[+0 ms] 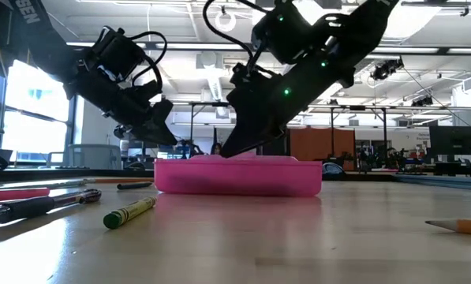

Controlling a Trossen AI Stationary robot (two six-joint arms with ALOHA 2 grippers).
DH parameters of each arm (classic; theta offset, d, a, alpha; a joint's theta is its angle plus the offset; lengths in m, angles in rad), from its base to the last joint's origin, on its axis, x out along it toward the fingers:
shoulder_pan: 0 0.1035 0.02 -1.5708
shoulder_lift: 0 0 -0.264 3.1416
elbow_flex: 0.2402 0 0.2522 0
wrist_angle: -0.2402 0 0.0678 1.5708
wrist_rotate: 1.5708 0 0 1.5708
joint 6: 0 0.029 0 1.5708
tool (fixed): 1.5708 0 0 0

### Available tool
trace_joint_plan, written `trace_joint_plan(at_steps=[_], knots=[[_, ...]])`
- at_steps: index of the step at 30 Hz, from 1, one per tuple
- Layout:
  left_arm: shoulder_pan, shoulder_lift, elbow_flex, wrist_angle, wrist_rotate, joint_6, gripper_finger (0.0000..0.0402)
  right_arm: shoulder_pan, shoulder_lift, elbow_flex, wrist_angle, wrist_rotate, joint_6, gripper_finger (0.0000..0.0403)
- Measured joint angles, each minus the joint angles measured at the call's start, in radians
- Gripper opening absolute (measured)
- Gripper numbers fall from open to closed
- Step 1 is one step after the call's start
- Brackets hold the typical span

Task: Pick & place school supplies into a supply box
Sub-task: Put the right green crayon into the pink supply box, then put the bottom orange pencil into the pink supply box

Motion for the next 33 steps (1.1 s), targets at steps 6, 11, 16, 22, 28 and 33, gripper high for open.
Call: trace_joint_plan(at_steps=[6, 11, 16, 22, 28, 33], knots=[[0.0, 0.0, 0.0, 0.002, 0.0, 0.0, 0.015, -0.018, 0.0, 0.001, 0.0, -0.013, 0.0, 0.0073], [0.0, 0.0, 0.0, 0.002, 0.0, 0.0, 0.015, 0.004, -0.039, 0.003, 0.015, -0.167, 0.0, 0.0086], [0.0, 0.0, 0.0, 0.002, 0.0, 0.0, 0.015, 0.113, -0.153, 0.003, -0.043, -0.242, -0.032, 0.008], [0.0, 0.0, 0.0, 0.001, 0.0, 0.0, 0.015, 0.324, -0.302, 0.003, -0.24, -0.14, -0.003, 0.0074], [0.0, 0.0, 0.0, 0.001, 0.0, 0.0, 0.015, 0.549, -0.302, 0.002, -0.377, -0.022, 0.298, 0.0084], [0.0, 0.0, 0.0, 0.002, 0.0, 0.0, 0.015, 0.698, -0.267, 0.002, -0.505, 0.112, 0.535, 0.009]])
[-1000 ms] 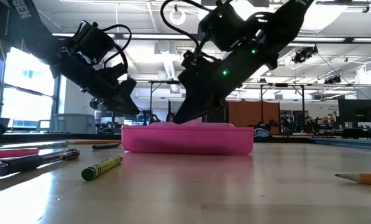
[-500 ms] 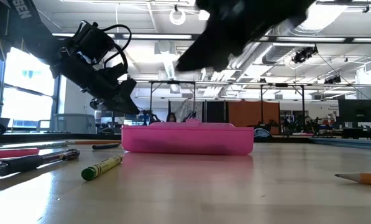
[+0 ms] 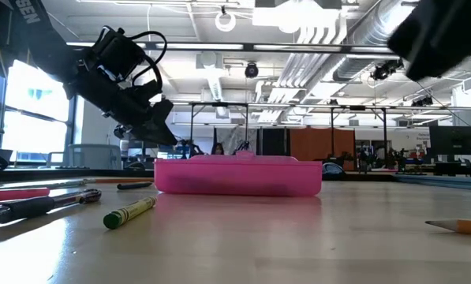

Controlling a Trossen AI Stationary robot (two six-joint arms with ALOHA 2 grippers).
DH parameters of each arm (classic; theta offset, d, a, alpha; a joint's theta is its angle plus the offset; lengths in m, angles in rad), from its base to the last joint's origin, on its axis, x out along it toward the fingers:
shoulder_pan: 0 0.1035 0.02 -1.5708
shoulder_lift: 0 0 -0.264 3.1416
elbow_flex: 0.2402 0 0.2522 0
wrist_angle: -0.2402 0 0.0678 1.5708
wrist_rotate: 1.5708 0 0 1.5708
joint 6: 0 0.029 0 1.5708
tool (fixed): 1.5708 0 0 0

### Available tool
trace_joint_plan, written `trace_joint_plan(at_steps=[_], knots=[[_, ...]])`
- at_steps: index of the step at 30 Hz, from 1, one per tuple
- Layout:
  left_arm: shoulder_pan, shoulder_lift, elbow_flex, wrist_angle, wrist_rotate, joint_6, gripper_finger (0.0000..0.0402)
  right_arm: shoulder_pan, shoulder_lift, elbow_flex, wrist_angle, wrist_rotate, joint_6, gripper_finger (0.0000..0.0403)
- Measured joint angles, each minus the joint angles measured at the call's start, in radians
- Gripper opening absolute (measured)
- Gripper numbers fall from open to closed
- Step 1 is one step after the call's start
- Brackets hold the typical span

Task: Pick & place school supplies into a supply box
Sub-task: Put the bottom orange pencil into the pink supply box

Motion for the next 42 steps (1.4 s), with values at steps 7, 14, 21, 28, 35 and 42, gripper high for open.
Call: trace_joint_plan(at_steps=[7, 14, 21, 28, 35, 42], knots=[[0.0, 0.0, 0.0, 0.0, 0.0, 0.0, 0.015, 0.119, 0.069, -0.001, -0.082, 0.137, 0.213, 0.009], [0.0, 0.0, 0.0, 0.0, 0.0, 0.0, 0.015, 0.155, 0.188, -0.001, 0.008, 0.134, 0.249, 0.009], [0.0, 0.0, 0.0, 0.0, 0.0, 0.0, 0.015, 0.171, 0.256, -0.001, 0.075, 0.175, 0.259, 0.0088], [0.0, 0.0, 0.0, 0.0, 0.0, 0.0, 0.015, 0.17, 0.256, -0.001, 0.014, 0.212, 0.255, 0.0083], [0.0, 0.0, 0.0, 0.0, 0.0, 0.0, 0.015, 0.163, 0.256, -0.003, -0.002, 0.236, 0.31, 0.0083], [0.0, 0.0, 0.0, 0.0, 0.0, 0.0, 0.015, 0.155, 0.256, -0.079, 0.135, 0.24, 0.359, 0.0083]])
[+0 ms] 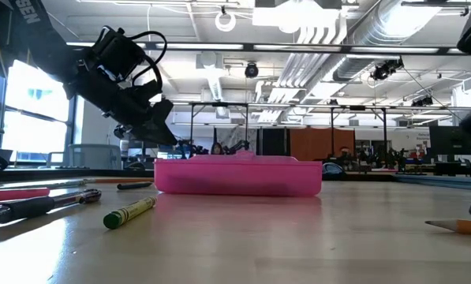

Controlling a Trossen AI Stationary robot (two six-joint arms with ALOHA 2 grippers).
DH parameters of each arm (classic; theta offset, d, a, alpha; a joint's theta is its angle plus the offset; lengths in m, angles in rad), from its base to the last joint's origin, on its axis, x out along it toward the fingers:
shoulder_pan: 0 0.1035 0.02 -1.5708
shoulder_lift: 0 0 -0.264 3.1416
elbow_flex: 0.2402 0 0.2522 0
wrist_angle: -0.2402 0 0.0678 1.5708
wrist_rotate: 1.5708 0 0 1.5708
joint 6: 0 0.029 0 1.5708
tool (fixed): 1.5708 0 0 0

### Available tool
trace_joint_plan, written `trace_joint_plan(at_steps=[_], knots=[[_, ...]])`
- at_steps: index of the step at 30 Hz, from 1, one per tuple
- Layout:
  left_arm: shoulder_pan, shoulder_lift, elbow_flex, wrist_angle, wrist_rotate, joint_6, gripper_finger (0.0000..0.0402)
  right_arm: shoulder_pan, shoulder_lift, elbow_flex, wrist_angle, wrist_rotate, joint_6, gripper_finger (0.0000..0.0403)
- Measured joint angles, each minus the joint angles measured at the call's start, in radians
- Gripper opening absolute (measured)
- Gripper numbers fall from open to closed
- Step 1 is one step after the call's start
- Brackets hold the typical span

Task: Pick & place school supplies into a supply box
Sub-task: Put the bottom orange pencil into the pink supply box

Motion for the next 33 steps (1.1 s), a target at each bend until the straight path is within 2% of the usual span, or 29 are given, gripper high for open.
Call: trace_joint_plan(at_steps=[7, 13, 18, 21, 26, 33], knots=[[0.0, 0.0, 0.0, 0.0, 0.0, 0.0, 0.015, 0.001, -0.003, -0.086, 0.153, 0.017, -0.014, 0.0083], [0.0, 0.0, 0.0, 0.0, 0.0, 0.0, 0.015, -0.016, -0.004, -0.103, 0.151, 0.016, -0.128, 0.0082], [0.0, 0.0, 0.0, 0.0, 0.0, 0.0, 0.015, -0.059, -0.006, -0.103, 0.147, -0.014, -0.141, 0.0079], [0.0, 0.0, 0.0, 0.0, 0.0, 0.0, 0.015, -0.086, -0.006, -0.103, 0.148, -0.032, -0.184, 0.0062], [0.0, 0.0, 0.0, 0.0, 0.0, 0.0, 0.015, -0.128, -0.006, -0.105, 0.186, -0.1, -0.298, 0.001], [0.0, 0.0, 0.0, 0.0, 0.0, 0.0, 0.015, -0.177, -0.003, -0.103, 0.219, -0.126, -0.355, 0.0006]])
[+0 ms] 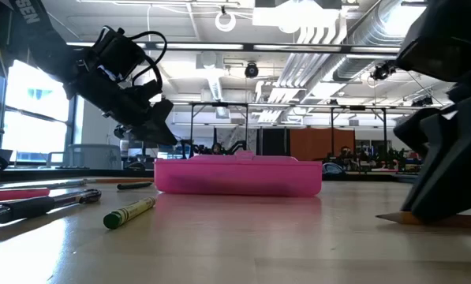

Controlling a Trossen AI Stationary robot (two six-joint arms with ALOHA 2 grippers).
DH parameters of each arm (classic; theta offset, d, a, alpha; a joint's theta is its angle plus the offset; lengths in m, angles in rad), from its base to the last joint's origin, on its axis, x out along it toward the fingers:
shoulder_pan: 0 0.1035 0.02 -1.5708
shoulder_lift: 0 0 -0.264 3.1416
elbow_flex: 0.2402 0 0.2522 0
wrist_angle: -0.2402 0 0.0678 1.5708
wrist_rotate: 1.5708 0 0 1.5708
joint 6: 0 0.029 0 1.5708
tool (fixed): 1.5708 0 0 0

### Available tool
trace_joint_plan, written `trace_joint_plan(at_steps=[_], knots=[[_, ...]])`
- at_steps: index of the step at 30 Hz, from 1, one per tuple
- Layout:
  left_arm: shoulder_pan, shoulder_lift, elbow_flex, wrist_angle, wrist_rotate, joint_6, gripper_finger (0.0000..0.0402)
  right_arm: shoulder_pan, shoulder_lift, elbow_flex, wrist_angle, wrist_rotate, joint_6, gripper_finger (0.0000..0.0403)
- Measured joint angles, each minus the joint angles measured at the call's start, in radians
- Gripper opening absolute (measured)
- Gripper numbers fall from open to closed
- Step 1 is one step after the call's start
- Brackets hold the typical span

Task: Pick & place school supplies into a supply box
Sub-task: Put the bottom orange pencil into the pink supply box

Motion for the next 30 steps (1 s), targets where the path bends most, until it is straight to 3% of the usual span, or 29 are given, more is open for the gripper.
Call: trace_joint_plan(at_steps=[13, 20, 26, 30], knots=[[0.0, 0.0, 0.0, 0.0, 0.0, 0.0, 0.015, -0.115, -0.146, 0.037, 0.009, 0.038, -0.389, 0.0003], [0.0, 0.0, 0.0, 0.0, 0.0, 0.0, 0.015, -0.254, -0.244, 0.038, 0.079, 0.105, -0.769, 0.0002], [0.0, 0.0, 0.0, 0.0, 0.0, 0.0, 0.015, -0.46, -0.237, 0.038, 0.245, -0.156, -0.879, 0.0001], [0.0, 0.0, 0.0, 0.0, 0.0, 0.0, 0.015, -0.551, -0.223, 0.038, 0.321, -0.241, -0.886, 0.0001]])
